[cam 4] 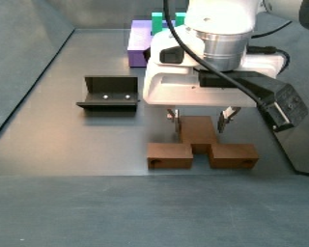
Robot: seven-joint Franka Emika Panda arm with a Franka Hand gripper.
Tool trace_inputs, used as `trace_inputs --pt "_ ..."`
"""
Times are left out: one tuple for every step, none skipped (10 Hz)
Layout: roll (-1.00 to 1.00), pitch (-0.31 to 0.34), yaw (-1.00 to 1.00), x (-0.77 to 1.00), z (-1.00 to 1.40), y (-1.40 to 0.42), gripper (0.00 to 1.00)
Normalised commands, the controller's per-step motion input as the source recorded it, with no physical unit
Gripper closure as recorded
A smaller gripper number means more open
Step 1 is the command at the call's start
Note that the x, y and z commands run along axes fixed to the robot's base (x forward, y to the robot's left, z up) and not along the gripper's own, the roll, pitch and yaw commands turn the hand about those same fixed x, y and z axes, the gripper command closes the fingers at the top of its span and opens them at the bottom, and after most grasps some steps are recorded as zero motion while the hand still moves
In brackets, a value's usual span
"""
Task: Pick up the brown object. Move up. Place the brown object on the fixture. Regrasp the brown object. Move to above the board. Insert the brown object.
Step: Pick up the brown object.
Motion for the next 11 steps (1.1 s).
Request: trace_inputs --pt "-0.09 -0.094 -0.06 0.00 -0.06 0.00 0.00" --pt "-0.05 -0.061 -0.07 0.00 0.00 -0.05 0.00" --pt "-0.04 -0.053 -0.07 0.00 0.00 -0.09 0.00" --pt "-0.03 -0.081 -0.10 0.00 0.00 -0.10 0.00" --pt "-0.01 -0.137 -0.12 -0.12 -0.16 0.00 0.00" --pt "0.00 -0.059 -0.07 -0.09 -0.16 0.00 0.00" --pt "0.00 0.000 0.00 -0.01 -0.02 0.00 0.00" --pt "0.00 0.000 0.00 0.00 0.00 0.00 0.00" --pt "0.00 0.000 0.00 0.00 0.00 0.00 1.00" --pt "0.00 0.000 0.00 0.00 0.00 0.00 1.00" --pt "0.00 0.000 0.00 0.00 0.00 0.00 1.00"
